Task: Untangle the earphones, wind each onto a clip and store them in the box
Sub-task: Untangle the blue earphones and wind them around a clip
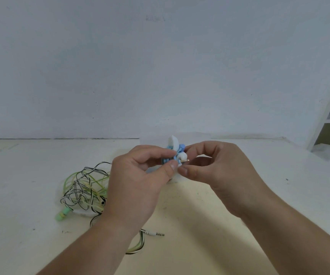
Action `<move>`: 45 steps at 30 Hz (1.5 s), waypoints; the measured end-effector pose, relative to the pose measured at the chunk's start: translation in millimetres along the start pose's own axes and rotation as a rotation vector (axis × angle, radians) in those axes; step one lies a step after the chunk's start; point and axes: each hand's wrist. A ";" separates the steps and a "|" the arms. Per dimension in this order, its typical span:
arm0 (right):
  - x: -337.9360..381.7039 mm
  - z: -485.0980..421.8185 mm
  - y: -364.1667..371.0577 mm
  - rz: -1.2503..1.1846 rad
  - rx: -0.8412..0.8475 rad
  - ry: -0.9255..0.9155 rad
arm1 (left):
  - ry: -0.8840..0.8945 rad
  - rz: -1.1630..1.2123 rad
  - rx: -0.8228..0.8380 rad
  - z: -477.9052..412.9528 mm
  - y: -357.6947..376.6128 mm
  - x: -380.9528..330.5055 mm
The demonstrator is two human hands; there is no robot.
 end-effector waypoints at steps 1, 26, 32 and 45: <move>0.2 0.0 -0.2 0.009 -0.002 -0.008 | -0.010 0.000 -0.004 0.1 0.6 -0.7; -5.3 -4.3 -3.9 -0.231 0.059 0.180 | -0.285 0.167 0.007 -4.4 -8.8 -3.3; -10.9 -6.3 1.9 -0.197 0.153 0.342 | -0.364 0.132 -0.049 -0.2 1.3 7.4; -13.3 -11.1 -18.9 -0.024 0.177 0.299 | -0.028 -0.818 0.152 -1.8 -6.2 26.2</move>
Point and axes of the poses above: each hand's wrist, its own z-axis away from the middle knuckle, its own y-axis out of the palm, x = y × z, and after that the axes turned 12 degrees about x, right-handed
